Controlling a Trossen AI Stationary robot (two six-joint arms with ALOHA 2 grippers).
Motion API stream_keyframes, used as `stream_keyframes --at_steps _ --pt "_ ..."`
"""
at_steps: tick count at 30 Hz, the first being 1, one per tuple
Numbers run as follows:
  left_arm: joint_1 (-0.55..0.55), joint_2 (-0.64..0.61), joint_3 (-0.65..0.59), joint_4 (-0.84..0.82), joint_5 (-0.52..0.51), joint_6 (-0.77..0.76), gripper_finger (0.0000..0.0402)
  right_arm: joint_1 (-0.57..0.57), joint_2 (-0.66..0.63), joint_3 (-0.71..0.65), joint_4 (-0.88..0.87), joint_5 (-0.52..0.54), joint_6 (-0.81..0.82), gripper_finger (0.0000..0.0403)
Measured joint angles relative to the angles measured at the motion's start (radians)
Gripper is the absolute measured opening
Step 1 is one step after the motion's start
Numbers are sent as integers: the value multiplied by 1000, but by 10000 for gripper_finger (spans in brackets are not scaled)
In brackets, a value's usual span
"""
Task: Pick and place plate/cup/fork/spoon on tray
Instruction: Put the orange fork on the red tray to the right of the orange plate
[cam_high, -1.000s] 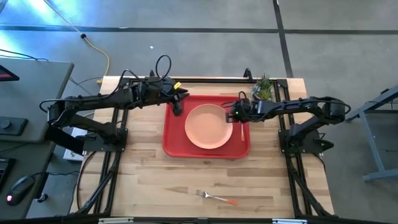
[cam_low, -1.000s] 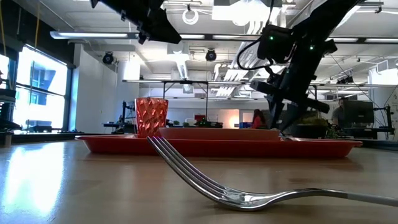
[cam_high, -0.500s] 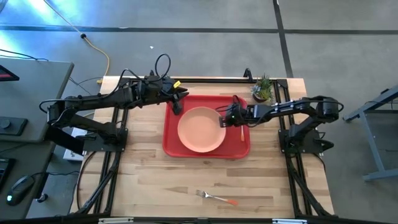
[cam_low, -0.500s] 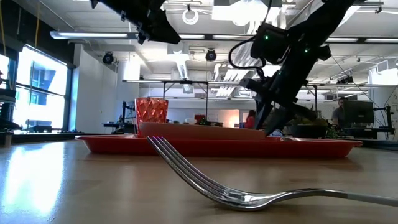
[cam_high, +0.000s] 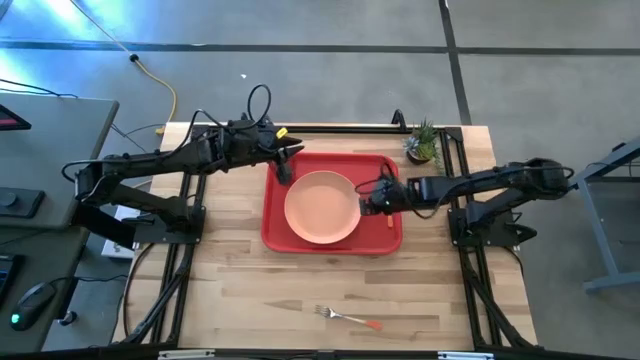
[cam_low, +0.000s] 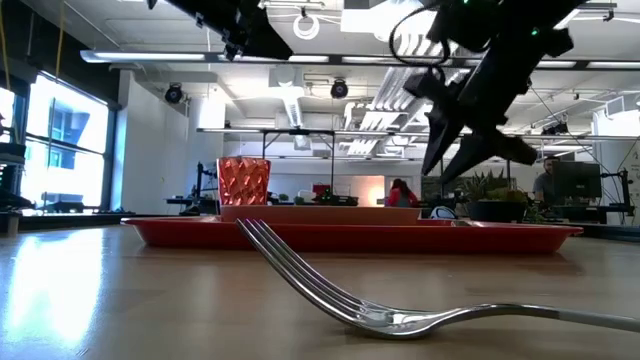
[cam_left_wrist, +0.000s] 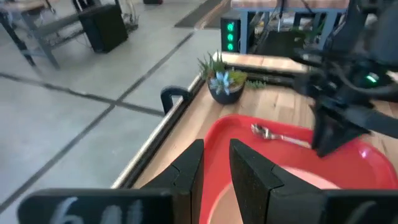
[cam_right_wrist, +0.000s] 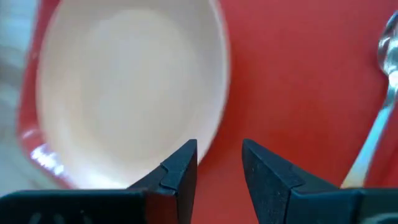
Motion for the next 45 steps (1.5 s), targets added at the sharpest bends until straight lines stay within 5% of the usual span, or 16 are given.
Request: stream_keyframes --at_steps 13,20,31,37,45 --pt "0 -45 26 -118 12 115 64 381 -13 0 2 205 379 118" --pt "-13 -101 26 -222 40 23 64 466 -13 0 -62 235 379 118" --pt "-71 -75 26 -157 116 -269 64 434 -12 0 -98 141 229 118" --pt "-212 15 25 -89 108 -487 64 523 -12 0 -16 151 38 118" --pt "-508 140 26 125 -108 -669 64 602 21 0 156 179 -325 121"
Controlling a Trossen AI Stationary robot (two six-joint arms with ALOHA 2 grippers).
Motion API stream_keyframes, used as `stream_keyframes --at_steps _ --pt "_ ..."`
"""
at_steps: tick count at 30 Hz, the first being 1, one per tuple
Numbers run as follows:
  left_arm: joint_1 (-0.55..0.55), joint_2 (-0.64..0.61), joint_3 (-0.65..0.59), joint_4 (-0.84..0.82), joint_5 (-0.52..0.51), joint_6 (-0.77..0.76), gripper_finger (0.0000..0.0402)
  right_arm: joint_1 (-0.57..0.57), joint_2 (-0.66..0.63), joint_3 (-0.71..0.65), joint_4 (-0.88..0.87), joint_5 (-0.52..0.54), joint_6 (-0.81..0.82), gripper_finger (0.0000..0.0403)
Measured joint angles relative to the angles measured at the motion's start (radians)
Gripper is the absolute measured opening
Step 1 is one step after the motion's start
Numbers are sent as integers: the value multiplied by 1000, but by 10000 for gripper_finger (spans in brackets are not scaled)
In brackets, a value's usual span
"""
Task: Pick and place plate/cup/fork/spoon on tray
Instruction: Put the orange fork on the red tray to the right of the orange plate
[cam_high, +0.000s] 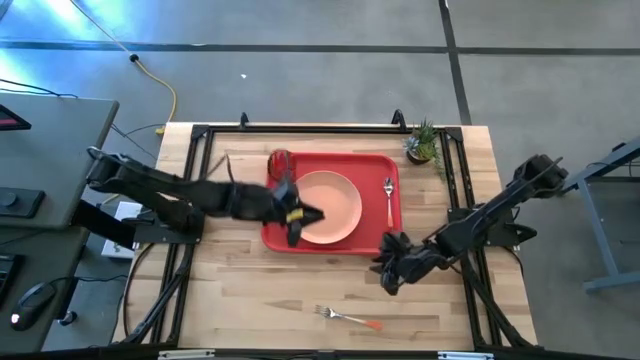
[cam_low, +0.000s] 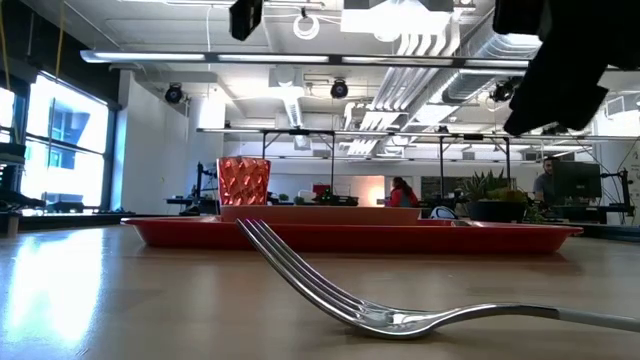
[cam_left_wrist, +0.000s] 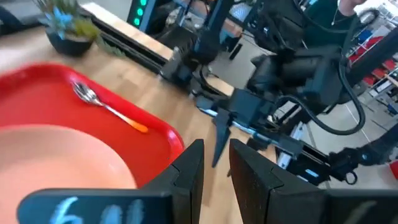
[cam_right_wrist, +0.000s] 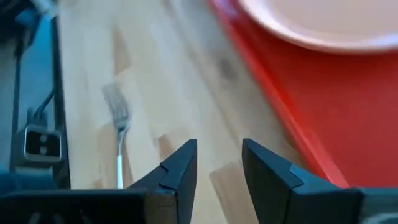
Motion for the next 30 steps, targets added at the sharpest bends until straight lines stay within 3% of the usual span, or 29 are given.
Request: stream_keyframes --at_steps 6,10,16,22,30 --pt "-132 72 0 2 -144 -38 64 -2 178 0 257 -78 -227 143" --pt "-168 107 0 -9 -222 38 64 -16 309 0 326 -70 -192 160" --pt "-173 153 0 -27 -227 91 64 22 434 0 467 -74 -146 166" --pt "-166 192 0 -54 -211 34 64 63 458 44 446 -34 -147 161" --pt "-152 197 0 -55 -192 54 64 111 518 205 340 -53 -426 161"
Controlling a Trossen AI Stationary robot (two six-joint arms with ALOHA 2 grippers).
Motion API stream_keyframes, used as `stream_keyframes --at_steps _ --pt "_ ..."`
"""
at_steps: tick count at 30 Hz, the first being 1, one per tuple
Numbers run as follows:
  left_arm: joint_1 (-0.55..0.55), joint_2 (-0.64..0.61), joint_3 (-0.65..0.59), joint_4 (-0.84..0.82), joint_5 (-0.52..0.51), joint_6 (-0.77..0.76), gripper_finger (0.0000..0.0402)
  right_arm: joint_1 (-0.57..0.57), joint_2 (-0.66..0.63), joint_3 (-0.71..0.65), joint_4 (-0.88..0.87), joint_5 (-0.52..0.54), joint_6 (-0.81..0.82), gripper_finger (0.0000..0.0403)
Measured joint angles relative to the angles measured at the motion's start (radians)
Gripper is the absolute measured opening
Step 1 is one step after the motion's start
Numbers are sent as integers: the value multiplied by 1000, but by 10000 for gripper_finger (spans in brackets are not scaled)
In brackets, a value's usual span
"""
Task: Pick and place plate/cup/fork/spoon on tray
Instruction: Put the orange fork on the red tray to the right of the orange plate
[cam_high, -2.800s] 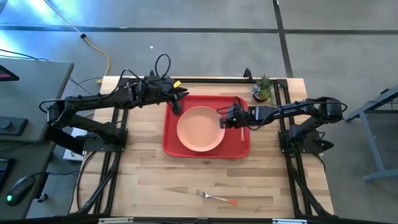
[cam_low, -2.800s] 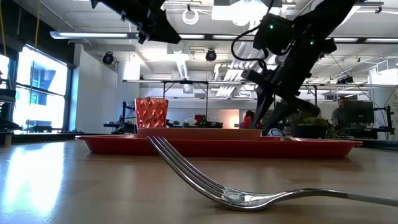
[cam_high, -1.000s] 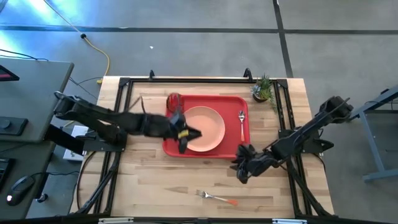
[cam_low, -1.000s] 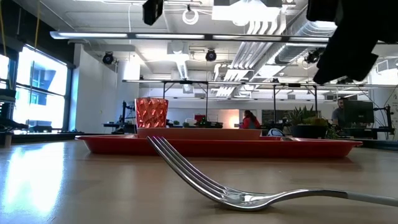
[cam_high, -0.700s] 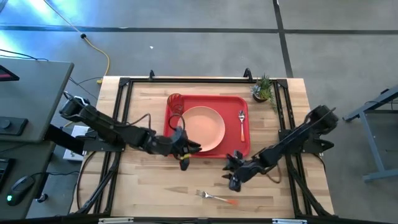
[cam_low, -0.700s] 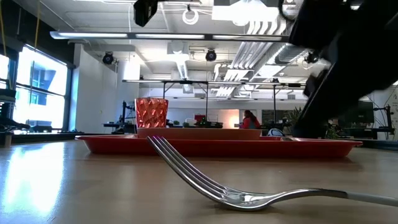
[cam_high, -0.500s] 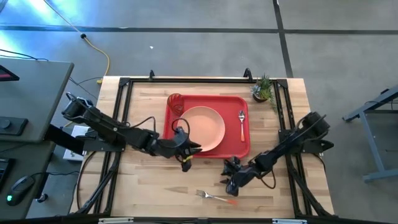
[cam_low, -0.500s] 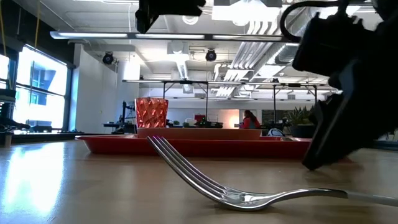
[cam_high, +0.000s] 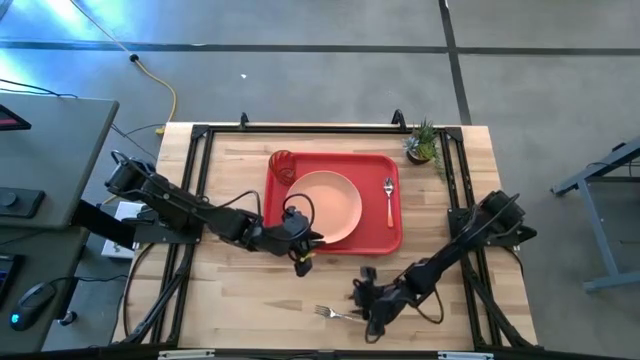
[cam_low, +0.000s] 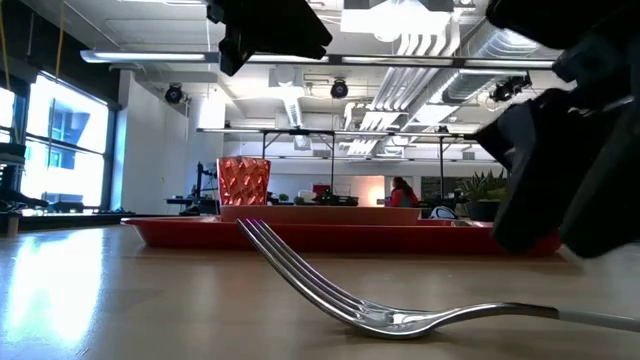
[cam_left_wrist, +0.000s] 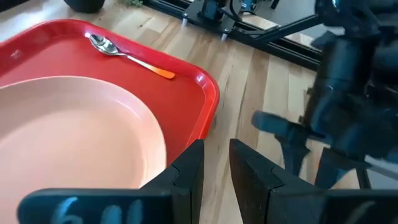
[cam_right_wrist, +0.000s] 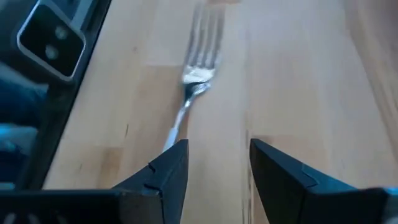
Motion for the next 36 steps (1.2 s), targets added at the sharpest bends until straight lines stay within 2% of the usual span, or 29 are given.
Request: stream_keyframes --at_steps 3,11,16,22,29,36 --pt "0 -6 1 9 24 -48 64 14 40 45 -23 14 -36 161" --pt "-33 -6 1 -9 89 -83 64 21 81 72 -34 -18 49 161" --pt "-61 -6 1 -18 88 -93 64 20 74 72 -44 -29 21 161" --pt "-76 -6 1 -18 57 -111 65 10 20 70 -45 8 -53 161" --pt "-66 -6 1 -16 53 -67 65 16 24 70 -8 -40 -206 161" --pt "-65 -6 1 -18 51 -50 64 14 52 70 -143 -31 -180 161"
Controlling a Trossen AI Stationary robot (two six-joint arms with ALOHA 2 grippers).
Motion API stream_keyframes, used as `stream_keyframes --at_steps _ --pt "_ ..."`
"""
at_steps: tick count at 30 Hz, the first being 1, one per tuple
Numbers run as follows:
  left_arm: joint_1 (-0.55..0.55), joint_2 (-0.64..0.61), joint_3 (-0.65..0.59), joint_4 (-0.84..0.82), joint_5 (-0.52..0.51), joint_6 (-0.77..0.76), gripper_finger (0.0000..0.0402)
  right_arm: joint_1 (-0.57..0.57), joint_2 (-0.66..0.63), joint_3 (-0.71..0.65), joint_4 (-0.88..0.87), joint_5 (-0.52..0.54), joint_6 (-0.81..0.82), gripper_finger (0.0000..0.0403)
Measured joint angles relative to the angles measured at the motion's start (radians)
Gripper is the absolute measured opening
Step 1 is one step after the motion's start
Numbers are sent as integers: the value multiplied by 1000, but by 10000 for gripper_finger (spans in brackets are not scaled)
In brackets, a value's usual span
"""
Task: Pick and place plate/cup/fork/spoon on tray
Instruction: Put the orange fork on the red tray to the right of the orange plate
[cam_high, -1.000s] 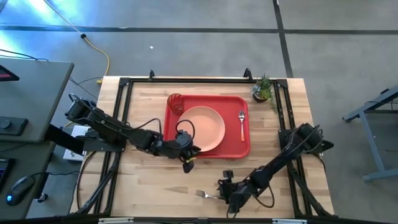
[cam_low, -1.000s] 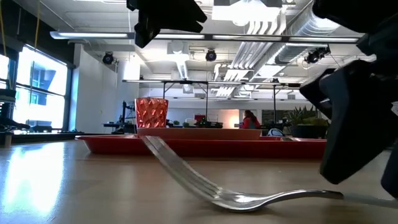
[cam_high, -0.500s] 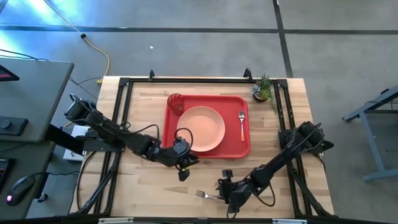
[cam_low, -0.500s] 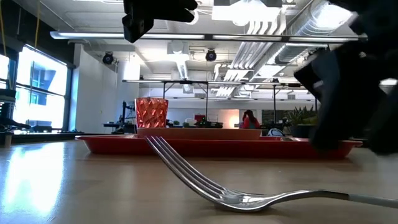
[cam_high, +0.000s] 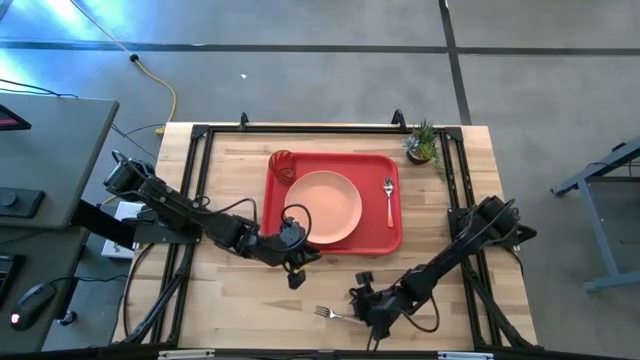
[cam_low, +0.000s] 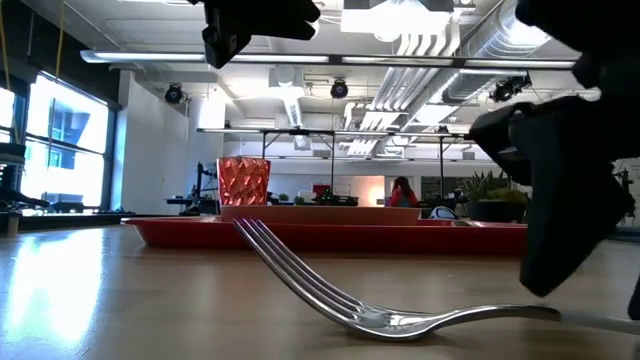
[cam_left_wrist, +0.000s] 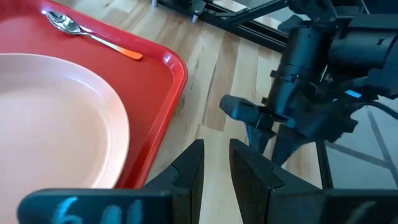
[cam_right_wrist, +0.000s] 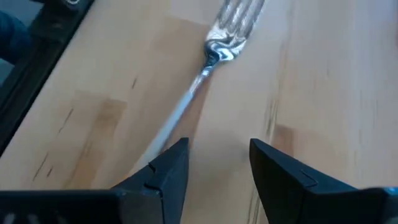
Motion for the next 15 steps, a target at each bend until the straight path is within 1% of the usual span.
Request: stream_keyframes --at_steps 3,5,10,13,15 --pt "1 0 0 0 -5 10 65 -8 -3 6 -86 9 104 156" --pt "8 0 0 -3 -16 10 65 -17 -6 8 -134 -4 176 150" --pt "52 0 0 -22 -24 1 64 -22 -5 8 -163 -18 252 129" --pt "75 0 0 -23 -7 1 64 -22 -8 6 -175 1 305 110" --pt "88 0 0 -25 3 2 65 -23 -9 5 -179 13 305 93"
